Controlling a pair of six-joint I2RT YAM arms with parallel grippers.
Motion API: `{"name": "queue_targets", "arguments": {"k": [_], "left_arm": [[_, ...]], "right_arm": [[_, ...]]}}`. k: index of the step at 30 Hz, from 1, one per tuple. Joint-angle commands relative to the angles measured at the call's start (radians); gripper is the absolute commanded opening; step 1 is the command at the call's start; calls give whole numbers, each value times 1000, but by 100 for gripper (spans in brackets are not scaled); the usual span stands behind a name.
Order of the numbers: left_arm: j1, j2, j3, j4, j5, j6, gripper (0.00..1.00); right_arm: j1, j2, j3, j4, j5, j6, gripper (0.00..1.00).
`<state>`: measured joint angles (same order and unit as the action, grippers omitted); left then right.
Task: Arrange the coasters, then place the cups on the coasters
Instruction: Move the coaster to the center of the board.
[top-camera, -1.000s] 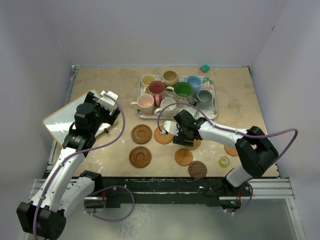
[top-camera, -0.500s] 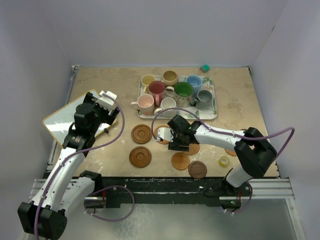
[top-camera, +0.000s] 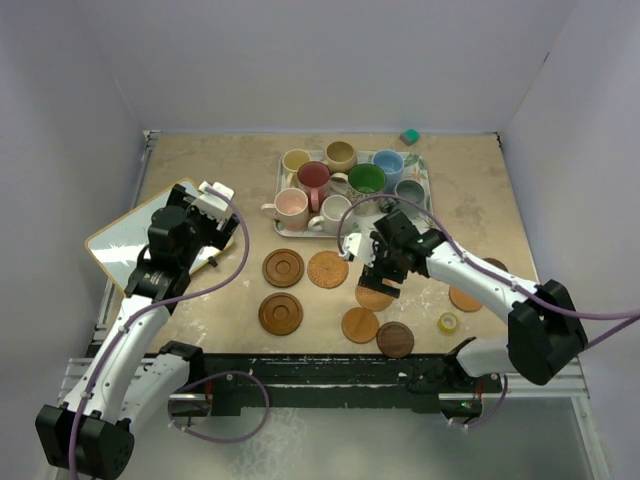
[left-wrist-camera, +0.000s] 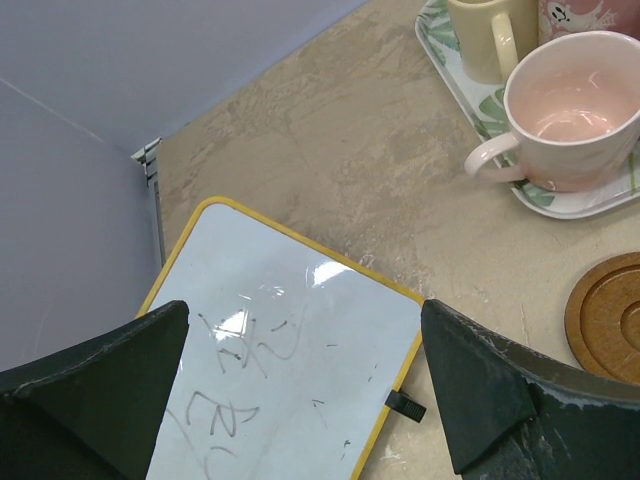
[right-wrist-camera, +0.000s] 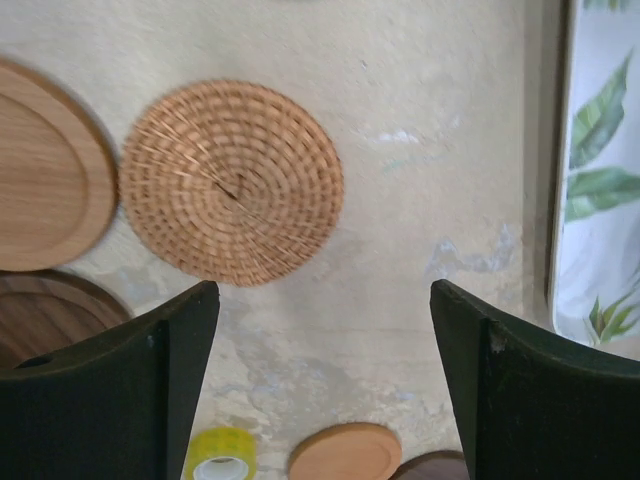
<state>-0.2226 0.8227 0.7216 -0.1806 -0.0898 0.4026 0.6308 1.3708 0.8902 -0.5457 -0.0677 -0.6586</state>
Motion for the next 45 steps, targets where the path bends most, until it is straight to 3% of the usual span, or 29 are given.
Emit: {"name": "queue_targets", "arguments": {"k": [1, 7, 21, 26, 29, 45], "left_arm": [[11, -20, 1, 43, 16, -18, 95], [12, -25, 1, 42, 18, -18, 95], [14, -15, -5, 46, 25, -11, 95], [14, -11, -8, 53, 24, -7, 95], [14, -8, -11, 54, 22, -6, 95], [16, 0, -14, 54, 9, -1, 95]], "right_arm": [[-81, -35, -36, -54, -43, -59, 90], [-171, 16, -54, -32, -54, -118, 94], [-165, 222, 23, -17, -78, -159, 89], [-112, 233, 22, -13, -76, -148, 85], [-59, 243, 19, -16, -60, -139, 78], [184, 332, 55, -60, -67, -101, 74]]}}
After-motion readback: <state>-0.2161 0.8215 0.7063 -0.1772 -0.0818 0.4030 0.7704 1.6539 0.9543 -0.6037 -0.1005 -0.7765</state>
